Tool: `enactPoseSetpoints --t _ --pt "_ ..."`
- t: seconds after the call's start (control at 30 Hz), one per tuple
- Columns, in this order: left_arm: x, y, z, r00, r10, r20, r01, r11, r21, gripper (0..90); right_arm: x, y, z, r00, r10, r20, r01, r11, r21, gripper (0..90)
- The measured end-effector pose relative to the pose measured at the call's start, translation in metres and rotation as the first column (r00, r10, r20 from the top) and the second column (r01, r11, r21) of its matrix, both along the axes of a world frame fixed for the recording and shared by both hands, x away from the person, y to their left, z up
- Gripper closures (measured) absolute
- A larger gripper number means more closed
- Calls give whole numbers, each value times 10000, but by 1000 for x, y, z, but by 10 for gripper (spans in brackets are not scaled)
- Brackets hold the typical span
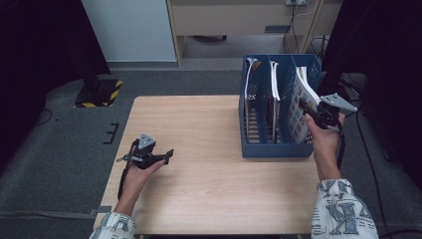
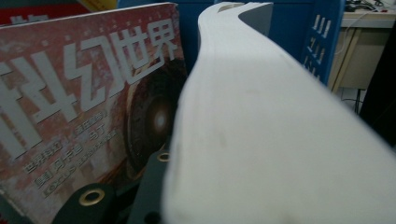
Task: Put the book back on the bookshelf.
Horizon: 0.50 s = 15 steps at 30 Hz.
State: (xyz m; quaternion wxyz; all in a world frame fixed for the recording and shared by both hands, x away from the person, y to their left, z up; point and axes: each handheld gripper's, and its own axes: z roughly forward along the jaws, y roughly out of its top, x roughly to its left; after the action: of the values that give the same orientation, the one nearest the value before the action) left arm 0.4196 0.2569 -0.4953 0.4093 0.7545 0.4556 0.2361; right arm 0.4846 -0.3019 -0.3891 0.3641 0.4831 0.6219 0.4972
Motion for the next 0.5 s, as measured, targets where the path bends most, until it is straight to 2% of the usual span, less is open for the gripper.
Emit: enactPoseSetpoints --t 0.1,0.2,0.5 --pt "0 1 1 10000 16 4 -16 10000 -38 152 4 0 3 9991 -424 26 424 9990 -122 741" --pt "0 1 1 10000 33 34 -33 10000 -81 152 8 -2 3 9991 -430 41 431 9990 -127 741" --pt "2 4 1 9999 110 15 -110 9998 -186 152 25 -11 8 9946 -1032 131 1031 9947 66 741"
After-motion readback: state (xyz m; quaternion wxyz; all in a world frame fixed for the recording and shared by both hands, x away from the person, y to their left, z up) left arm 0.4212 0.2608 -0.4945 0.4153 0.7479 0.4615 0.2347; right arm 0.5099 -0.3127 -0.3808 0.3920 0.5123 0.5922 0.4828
